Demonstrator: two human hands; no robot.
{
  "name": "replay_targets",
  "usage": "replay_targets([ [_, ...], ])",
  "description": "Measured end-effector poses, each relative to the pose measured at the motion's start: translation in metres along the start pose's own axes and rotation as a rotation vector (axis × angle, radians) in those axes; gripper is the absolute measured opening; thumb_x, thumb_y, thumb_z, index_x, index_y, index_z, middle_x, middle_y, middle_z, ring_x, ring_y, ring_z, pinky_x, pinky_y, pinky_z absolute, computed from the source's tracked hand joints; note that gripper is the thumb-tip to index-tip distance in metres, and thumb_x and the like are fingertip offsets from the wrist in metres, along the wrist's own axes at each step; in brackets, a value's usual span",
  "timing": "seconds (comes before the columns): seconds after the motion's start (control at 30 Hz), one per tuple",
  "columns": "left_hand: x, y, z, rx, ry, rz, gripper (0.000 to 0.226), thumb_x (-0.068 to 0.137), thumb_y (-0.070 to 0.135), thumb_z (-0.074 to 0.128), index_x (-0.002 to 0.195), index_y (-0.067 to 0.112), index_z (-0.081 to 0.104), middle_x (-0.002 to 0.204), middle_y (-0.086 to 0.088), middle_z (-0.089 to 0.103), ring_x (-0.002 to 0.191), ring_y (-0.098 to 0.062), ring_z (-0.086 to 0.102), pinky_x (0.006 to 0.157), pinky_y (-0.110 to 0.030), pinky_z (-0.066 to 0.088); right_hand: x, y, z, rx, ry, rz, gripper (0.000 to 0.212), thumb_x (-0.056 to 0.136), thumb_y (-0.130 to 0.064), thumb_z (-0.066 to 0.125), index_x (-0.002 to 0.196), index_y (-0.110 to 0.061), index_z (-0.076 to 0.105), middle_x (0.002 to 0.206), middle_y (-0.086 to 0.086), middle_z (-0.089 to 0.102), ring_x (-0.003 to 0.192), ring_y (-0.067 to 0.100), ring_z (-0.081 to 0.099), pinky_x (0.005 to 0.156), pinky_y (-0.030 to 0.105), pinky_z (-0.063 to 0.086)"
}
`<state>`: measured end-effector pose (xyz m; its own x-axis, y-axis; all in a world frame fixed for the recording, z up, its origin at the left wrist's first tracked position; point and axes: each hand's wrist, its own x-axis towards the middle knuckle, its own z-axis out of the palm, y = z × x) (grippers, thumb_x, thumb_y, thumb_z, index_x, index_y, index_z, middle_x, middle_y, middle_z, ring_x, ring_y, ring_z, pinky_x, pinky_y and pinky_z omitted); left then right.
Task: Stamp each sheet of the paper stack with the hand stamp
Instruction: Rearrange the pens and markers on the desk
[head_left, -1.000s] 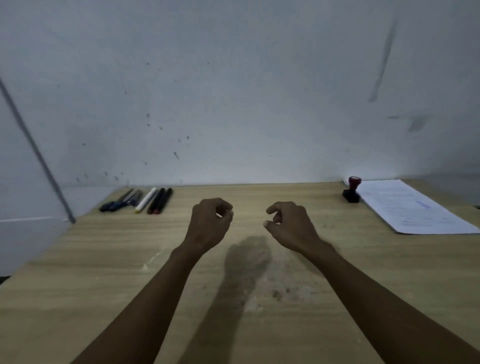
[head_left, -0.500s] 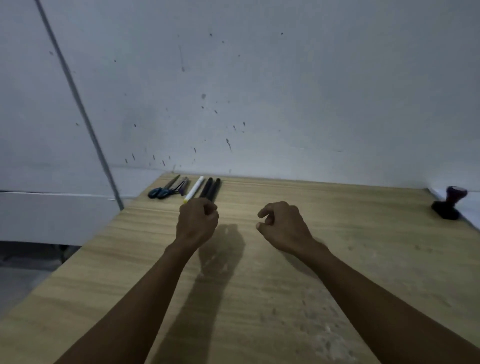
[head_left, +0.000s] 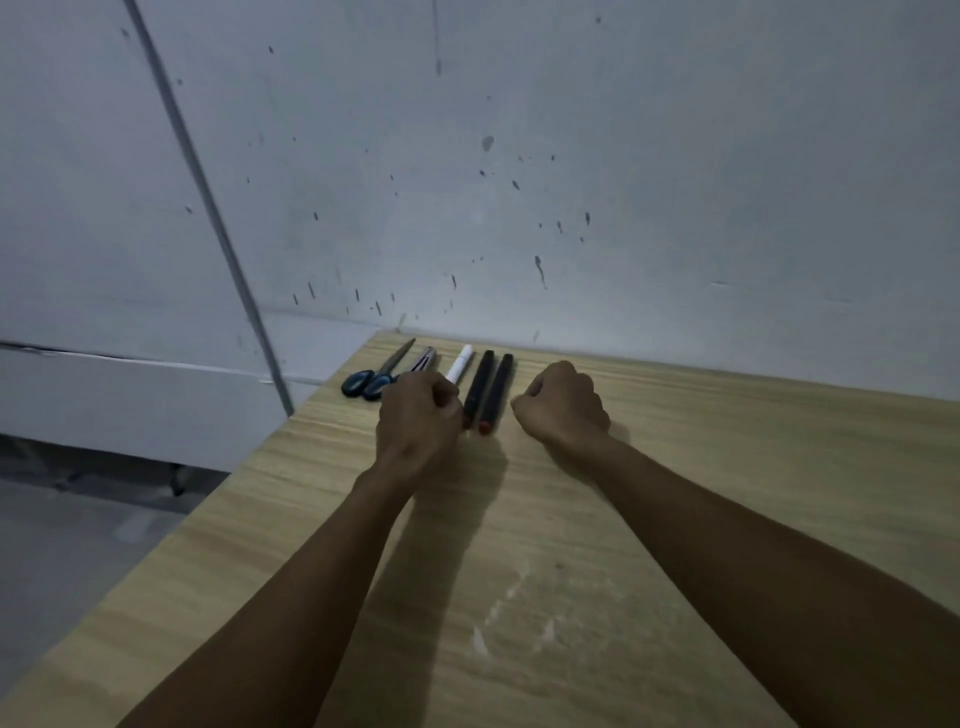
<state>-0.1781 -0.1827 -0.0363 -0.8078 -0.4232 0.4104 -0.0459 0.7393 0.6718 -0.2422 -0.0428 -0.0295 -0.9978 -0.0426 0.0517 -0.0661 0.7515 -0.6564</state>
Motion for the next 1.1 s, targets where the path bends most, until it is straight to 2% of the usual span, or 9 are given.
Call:
replay_targets([
  [0.07,0.006,-0.006,0.001,0.003,0.011,-0.003,0.012,0.083,0.009,0.063,0.089,0.011,0.074,0.083,0.001,0.071,0.075,-0.009,0.063,0.071,-0.028,0.054,0.013,-0.011,0.008,-0.024,-0.025,0.022,0.031,0.081,-0.035,0.066,0.102,-0.015,0.056,0.109,0.004,0.06,0.1,0.03,0.06,0.076,0.034,0.045],
  [0.17,0.013,-0.013,0.002,0.013,0.03,-0.002,0.011,0.083,0.01,0.063,0.087,0.01,0.074,0.082,-0.001,0.071,0.074,-0.01,0.063,0.069,-0.028,0.053,0.023,-0.02,0.014,-0.072,-0.067,0.016,0.038,0.081,-0.046,0.068,0.096,-0.019,0.046,0.099,0.002,0.054,0.095,0.027,0.059,0.068,0.032,0.04],
  [0.3,0.017,-0.015,0.003,0.022,0.028,-0.019,0.011,0.084,0.01,0.063,0.089,0.011,0.073,0.085,-0.002,0.071,0.076,-0.011,0.063,0.069,-0.027,0.051,0.028,-0.026,0.02,-0.07,-0.11,0.012,0.031,0.077,-0.038,0.067,0.096,-0.017,0.055,0.097,0.003,0.062,0.087,0.024,0.062,0.064,0.032,0.042],
  [0.43,0.022,-0.01,0.01,0.124,-0.068,-0.043,0.017,0.085,0.014,0.061,0.091,0.008,0.075,0.085,-0.007,0.071,0.076,-0.019,0.066,0.07,-0.037,0.057,0.032,-0.03,0.02,-0.093,-0.12,-0.009,0.026,0.073,-0.036,0.063,0.091,-0.019,0.057,0.089,0.001,0.06,0.079,0.023,0.059,0.056,0.028,0.035],
  [0.53,0.025,-0.003,0.015,0.229,-0.149,-0.068,0.021,0.087,0.027,0.064,0.089,0.008,0.072,0.08,-0.006,0.065,0.072,-0.021,0.064,0.064,-0.036,0.054,0.033,-0.028,0.022,-0.143,-0.112,-0.049,0.028,0.072,-0.042,0.063,0.088,-0.02,0.055,0.093,0.002,0.061,0.085,0.025,0.06,0.06,0.03,0.036],
  [0.63,0.026,0.003,0.02,0.298,-0.195,-0.089,0.023,0.084,0.029,0.067,0.086,0.006,0.066,0.074,-0.005,0.057,0.07,-0.023,0.06,0.059,-0.034,0.048,0.034,-0.027,0.022,-0.183,-0.108,-0.084,0.03,0.073,-0.044,0.062,0.089,-0.021,0.051,0.096,0.002,0.059,0.092,0.027,0.06,0.066,0.033,0.038],
  [0.87,0.026,0.012,0.03,0.305,-0.185,-0.133,0.022,0.083,0.017,0.068,0.099,0.004,0.061,0.102,-0.016,0.059,0.084,-0.028,0.061,0.067,-0.034,0.049,0.031,-0.019,0.007,-0.213,-0.141,-0.109,0.033,0.07,-0.033,0.067,0.094,-0.019,0.051,0.103,0.005,0.058,0.098,0.028,0.059,0.067,0.032,0.04],
  [0.97,0.018,0.016,0.031,0.228,-0.19,-0.149,0.014,0.082,0.016,0.068,0.086,0.003,0.062,0.091,-0.015,0.062,0.073,-0.023,0.06,0.064,-0.03,0.049,0.027,-0.008,-0.002,-0.202,-0.151,-0.084,0.03,0.068,-0.03,0.067,0.09,-0.018,0.051,0.096,0.003,0.057,0.091,0.027,0.06,0.061,0.03,0.039],
  [1.1,-0.009,0.03,0.027,0.136,-0.215,-0.157,0.02,0.081,0.018,0.066,0.067,0.005,0.06,0.069,-0.01,0.058,0.059,-0.017,0.056,0.056,-0.021,0.044,0.011,0.018,-0.024,-0.126,-0.106,-0.042,0.022,0.065,-0.028,0.066,0.076,-0.018,0.051,0.077,0.0,0.058,0.066,0.018,0.056,0.049,0.025,0.034],
])
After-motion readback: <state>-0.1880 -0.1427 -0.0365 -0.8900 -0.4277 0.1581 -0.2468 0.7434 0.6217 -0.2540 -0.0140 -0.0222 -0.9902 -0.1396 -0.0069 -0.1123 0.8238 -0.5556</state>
